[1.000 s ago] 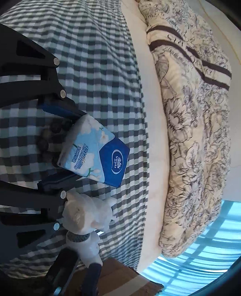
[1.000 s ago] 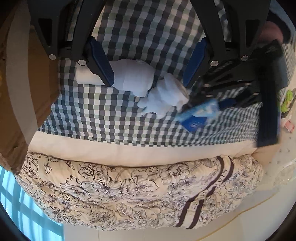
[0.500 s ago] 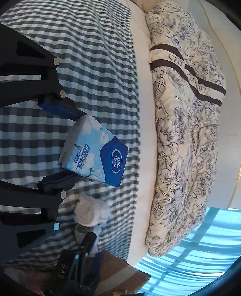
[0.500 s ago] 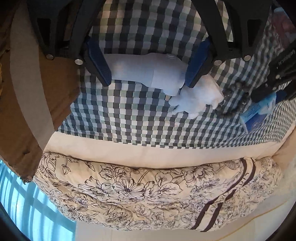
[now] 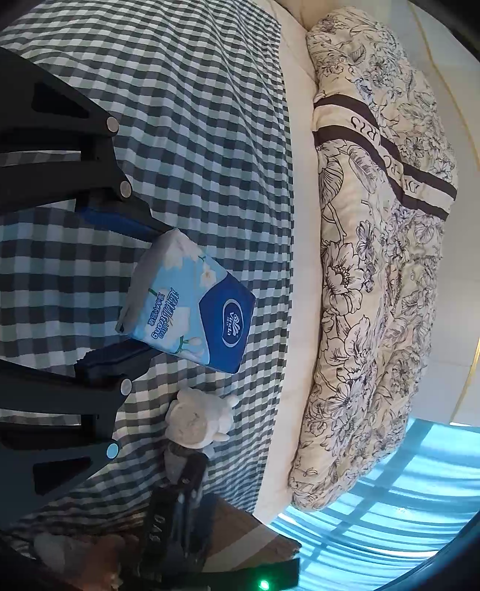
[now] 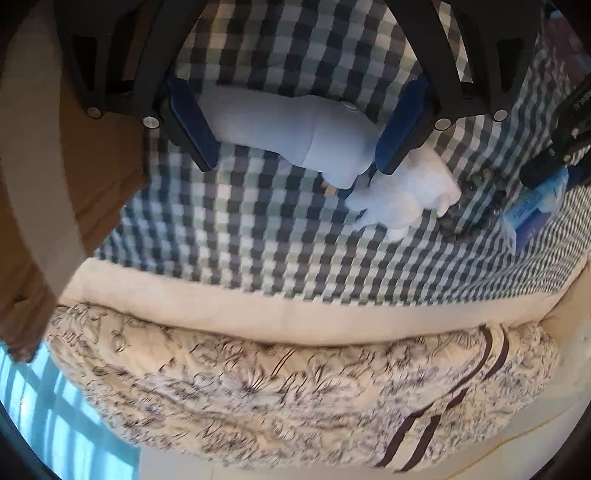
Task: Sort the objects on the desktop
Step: 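Grasp the blue Vinda tissue pack with the left gripper while the right gripper grasps the white bottle, then carry the tissue pack and white bottle over the cardboard box with both grippers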
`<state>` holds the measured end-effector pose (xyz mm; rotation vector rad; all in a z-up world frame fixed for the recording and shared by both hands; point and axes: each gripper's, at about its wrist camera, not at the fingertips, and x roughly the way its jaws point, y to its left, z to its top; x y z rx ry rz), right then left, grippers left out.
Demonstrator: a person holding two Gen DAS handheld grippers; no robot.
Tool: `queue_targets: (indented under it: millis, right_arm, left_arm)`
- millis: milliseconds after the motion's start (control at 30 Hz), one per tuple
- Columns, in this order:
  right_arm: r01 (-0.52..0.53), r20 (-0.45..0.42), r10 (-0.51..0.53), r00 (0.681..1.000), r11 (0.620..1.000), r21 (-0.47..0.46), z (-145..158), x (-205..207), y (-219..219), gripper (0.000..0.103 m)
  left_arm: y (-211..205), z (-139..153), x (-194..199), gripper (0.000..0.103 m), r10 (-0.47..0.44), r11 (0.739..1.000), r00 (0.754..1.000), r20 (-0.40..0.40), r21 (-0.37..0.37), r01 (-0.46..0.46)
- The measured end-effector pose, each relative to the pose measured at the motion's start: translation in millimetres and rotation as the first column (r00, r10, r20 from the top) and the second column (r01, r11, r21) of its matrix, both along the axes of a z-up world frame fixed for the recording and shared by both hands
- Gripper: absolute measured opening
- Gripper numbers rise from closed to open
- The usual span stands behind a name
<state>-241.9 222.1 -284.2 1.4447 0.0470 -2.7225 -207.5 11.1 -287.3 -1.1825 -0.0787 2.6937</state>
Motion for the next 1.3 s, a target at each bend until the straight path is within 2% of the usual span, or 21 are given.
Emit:
queue_targets:
  millis: [33,67,133,233,267,300,333,633,800,1300]
  right_arm:
    - [0.011,0.086,-0.008,0.996,0.999,-0.033,-13,-5,1,0.092]
    - [0.020,0.135,-0.018,0.991,1.000,-0.017,-24,-8,1,0.093]
    - [0.016,0.059,-0.017,0.998,1.000,0.026,-25,-2,-3,0.094]
    - [0.040,0.022,-0.039,0.999,0.999,-0.013,-26,3,3,0.089]
    - [0.044,0.012,-0.043,0.999,0.999,-0.019,-25,4,4,0.074]
    - [0.047,-0.001,-0.047,0.999,0.999,-0.022,-23,6,6,0.051]
    - [0.050,-0.011,-0.050,0.999,0.999,-0.021,-20,7,7,0.048]
    - [-0.013,-0.017,0.013,1.000,0.999,-0.032,-7,25,-6,0.047]
    - [-0.038,-0.070,0.033,0.997,0.997,-0.063,20,47,-16,0.047]
    - [-0.104,-0.269,0.068,0.961,0.987,-0.121,150,122,-24,0.047]
  left_arm:
    - [0,1,1,0.052,0.003,1.000,1.000,-0.001,0.006,-0.003]
    - [0,2,1,0.052,0.005,1.000,1.000,-0.003,0.011,-0.005]
    - [0,4,2,0.052,0.007,1.000,1.000,-0.008,0.017,-0.007]
    - [-1,9,3,0.052,0.003,1.000,1.000,-0.017,0.010,-0.003]
    - [-3,10,3,0.052,0.003,1.000,1.000,-0.019,0.010,-0.003]
    - [-4,11,3,0.052,0.003,1.000,1.000,-0.020,0.011,-0.003]
    - [-5,11,3,0.052,0.006,1.000,1.000,-0.022,0.012,-0.005]
    - [-6,27,13,0.052,0.009,1.000,0.999,-0.039,0.021,-0.008]
    - [-11,47,24,0.052,0.019,1.000,0.998,-0.067,0.021,-0.017]
    - [-14,144,92,0.052,0.079,0.997,0.978,-0.195,0.032,-0.074]
